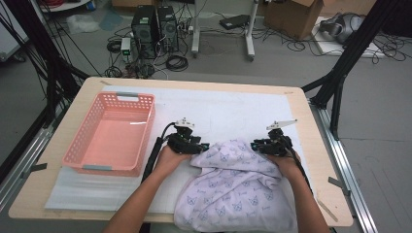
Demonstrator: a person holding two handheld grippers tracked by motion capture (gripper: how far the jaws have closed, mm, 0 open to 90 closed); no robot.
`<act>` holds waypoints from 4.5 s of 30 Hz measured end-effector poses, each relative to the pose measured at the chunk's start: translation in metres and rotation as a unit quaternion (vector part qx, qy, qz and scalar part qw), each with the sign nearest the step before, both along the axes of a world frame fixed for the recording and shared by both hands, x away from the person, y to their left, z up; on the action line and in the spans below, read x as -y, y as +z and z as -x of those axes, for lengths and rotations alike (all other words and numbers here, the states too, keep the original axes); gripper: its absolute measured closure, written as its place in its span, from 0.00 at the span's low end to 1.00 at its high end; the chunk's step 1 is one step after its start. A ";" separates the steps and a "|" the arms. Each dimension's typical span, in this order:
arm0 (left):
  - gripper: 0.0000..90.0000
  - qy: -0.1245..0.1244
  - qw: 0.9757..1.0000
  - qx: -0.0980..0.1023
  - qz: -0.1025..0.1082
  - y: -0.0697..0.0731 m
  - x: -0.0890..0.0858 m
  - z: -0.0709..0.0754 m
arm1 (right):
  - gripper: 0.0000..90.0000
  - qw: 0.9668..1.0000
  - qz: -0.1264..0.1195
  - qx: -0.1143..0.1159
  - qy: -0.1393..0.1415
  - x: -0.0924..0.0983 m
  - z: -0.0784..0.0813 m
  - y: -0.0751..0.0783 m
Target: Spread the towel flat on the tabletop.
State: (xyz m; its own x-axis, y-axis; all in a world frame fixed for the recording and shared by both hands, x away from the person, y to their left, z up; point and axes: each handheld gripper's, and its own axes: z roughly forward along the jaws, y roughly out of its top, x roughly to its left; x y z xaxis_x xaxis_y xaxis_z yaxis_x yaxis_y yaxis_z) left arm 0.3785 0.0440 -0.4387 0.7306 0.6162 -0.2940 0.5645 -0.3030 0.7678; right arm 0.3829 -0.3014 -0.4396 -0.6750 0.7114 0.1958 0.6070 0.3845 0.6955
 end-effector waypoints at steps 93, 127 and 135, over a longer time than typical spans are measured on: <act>0.58 0.212 0.972 0.104 -0.002 0.016 -0.020 -0.041 | 0.83 0.938 0.134 0.183 -0.263 0.033 -0.069 0.047; 0.95 0.241 0.967 0.072 -0.031 0.004 -0.042 -0.045 | 0.51 0.982 0.019 0.115 -0.148 0.054 0.022 0.020; 0.53 0.184 0.982 0.048 0.022 0.007 -0.030 -0.037 | 0.51 0.985 0.078 0.094 -0.125 0.027 0.002 -0.008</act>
